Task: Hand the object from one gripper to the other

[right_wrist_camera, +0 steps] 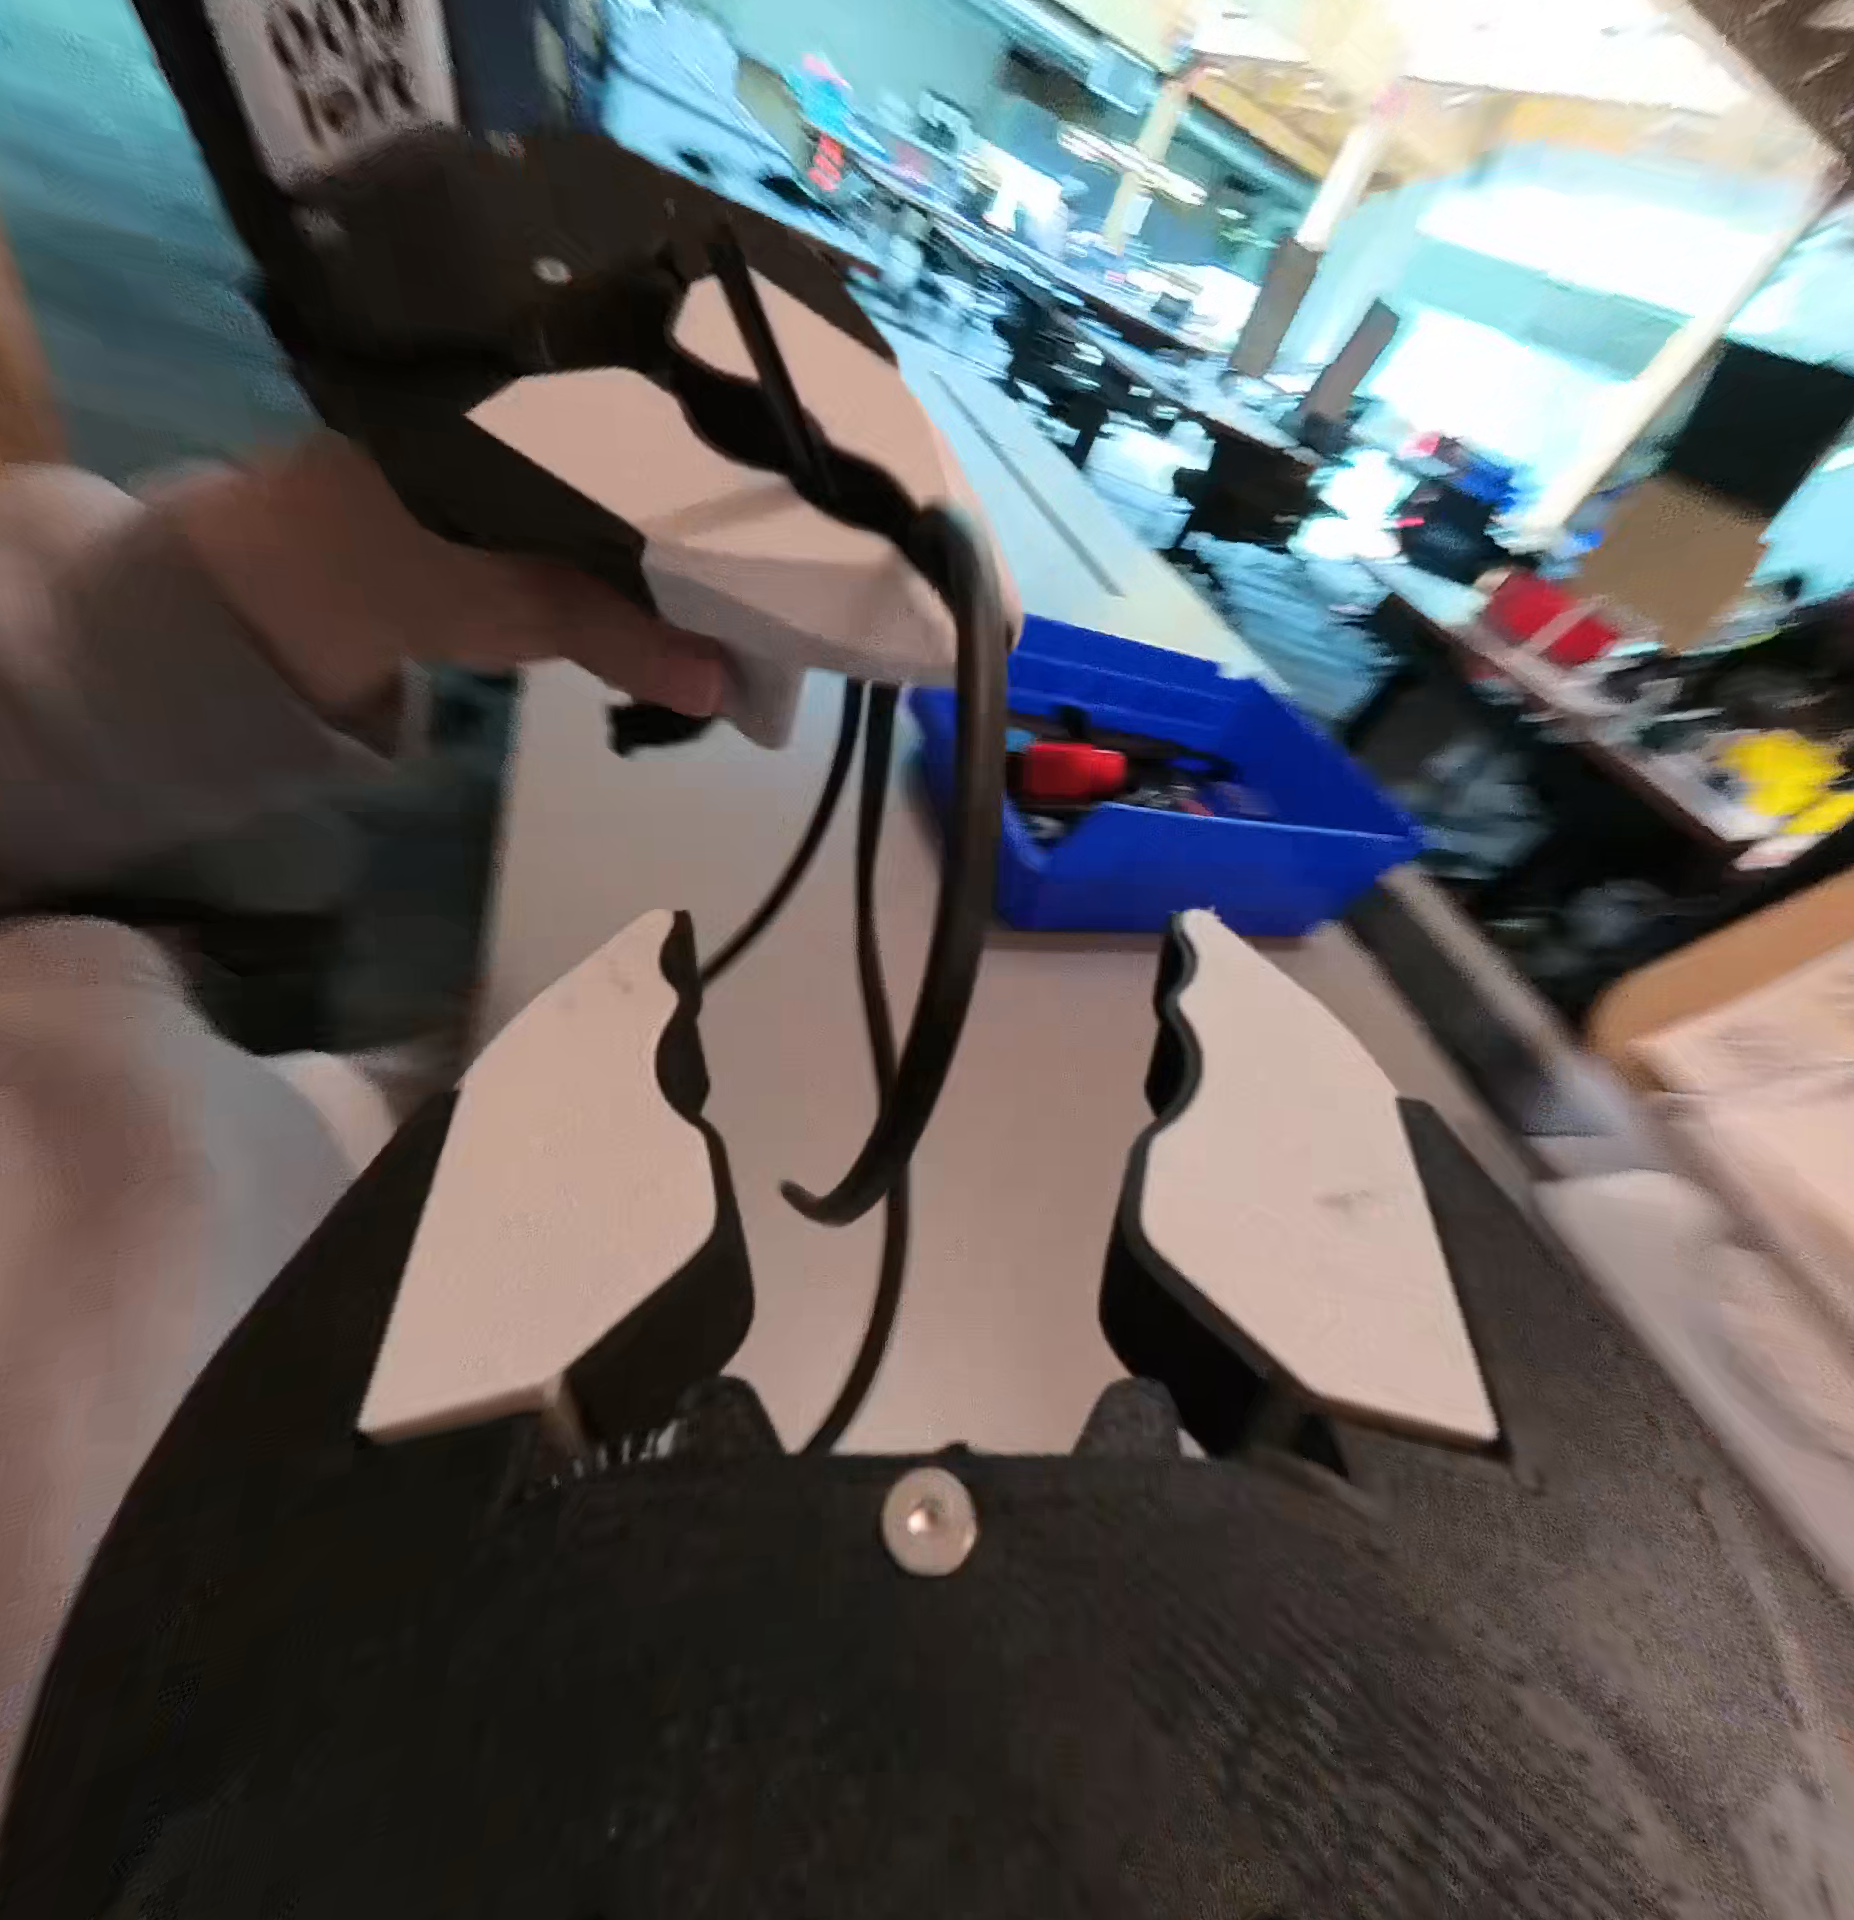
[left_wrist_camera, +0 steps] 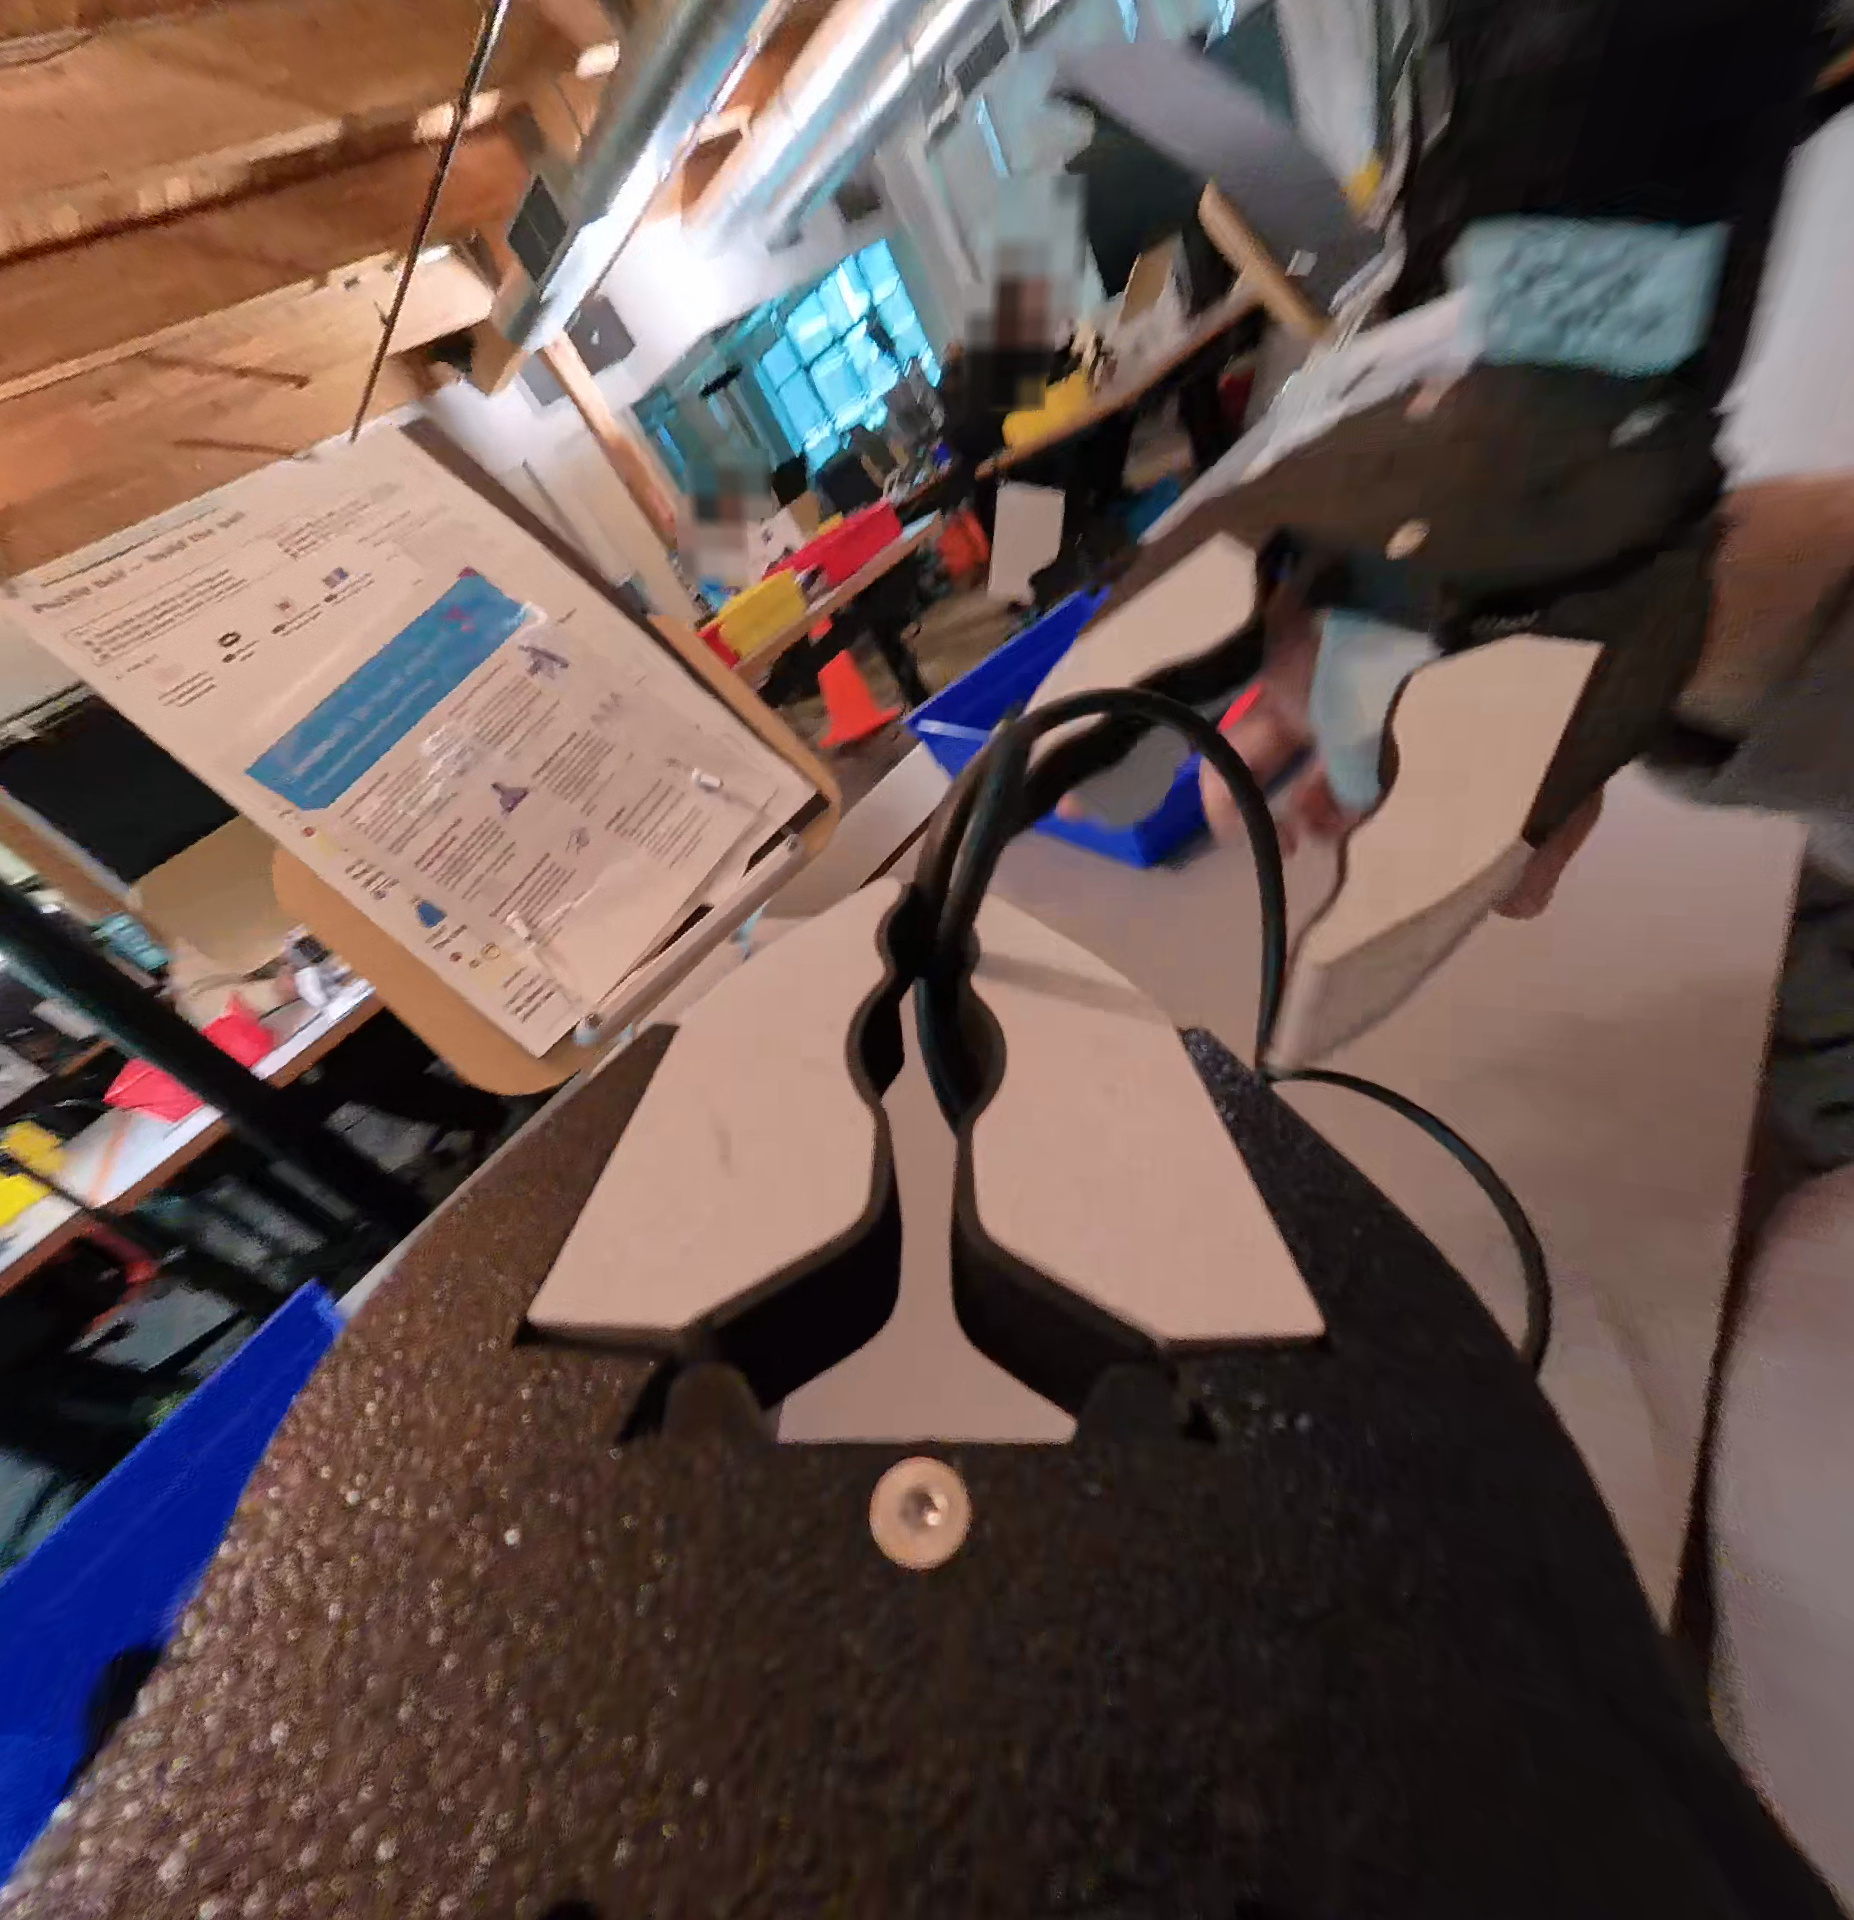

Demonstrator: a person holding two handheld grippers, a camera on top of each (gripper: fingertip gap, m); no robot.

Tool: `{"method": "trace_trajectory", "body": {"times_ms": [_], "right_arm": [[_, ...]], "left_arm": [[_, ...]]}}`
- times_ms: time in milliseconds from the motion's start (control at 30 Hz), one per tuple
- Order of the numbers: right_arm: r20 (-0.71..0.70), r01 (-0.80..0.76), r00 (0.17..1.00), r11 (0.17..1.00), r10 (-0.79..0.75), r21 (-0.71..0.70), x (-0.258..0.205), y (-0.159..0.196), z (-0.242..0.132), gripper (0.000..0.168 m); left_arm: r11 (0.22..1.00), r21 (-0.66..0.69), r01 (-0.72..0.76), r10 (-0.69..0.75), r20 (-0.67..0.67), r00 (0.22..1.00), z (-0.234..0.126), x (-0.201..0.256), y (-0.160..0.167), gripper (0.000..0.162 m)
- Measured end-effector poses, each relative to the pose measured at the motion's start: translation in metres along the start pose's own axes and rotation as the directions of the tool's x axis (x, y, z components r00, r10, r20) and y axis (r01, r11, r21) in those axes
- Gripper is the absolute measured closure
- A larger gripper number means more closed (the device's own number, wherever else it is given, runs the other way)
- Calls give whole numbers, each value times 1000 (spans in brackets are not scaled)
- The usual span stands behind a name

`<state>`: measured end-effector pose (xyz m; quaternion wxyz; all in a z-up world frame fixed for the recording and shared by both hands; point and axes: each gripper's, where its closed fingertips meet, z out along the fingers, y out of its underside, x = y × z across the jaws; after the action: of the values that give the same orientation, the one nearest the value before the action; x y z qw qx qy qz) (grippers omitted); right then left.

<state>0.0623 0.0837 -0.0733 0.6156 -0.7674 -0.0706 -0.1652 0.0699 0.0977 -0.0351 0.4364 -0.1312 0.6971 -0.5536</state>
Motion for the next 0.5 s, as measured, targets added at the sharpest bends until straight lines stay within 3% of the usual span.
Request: {"method": "trace_trajectory", "body": {"times_ms": [67, 167, 267, 433, 500], "right_arm": [[64, -100, 993, 994, 97, 44, -6, 0, 7, 84], [9, -107, 994, 993, 107, 51, -4, 2, 21, 82], [54, -128, 991, 986, 122, 110, -17, -7, 29, 102], [82, -59, 995, 994, 51, 90, -24, 3, 32, 149], [93, -32, 995, 999, 28, 39, -26, 14, 35, 148]], "left_arm": [[997, 54, 51, -50, -18, 999, -5, -2, -8, 159], [993, 85, 81, -77, -49, 996, -6, 2, -14, 159], [998, 51, 36, -34, -55, 998, -2, 10, -12, 159], [999, 33, 12, -10, -49, 999, 0, 14, -11, 159], [997, 67, 39, -37, -33, 999, -3, 8, -16, 159]]}}
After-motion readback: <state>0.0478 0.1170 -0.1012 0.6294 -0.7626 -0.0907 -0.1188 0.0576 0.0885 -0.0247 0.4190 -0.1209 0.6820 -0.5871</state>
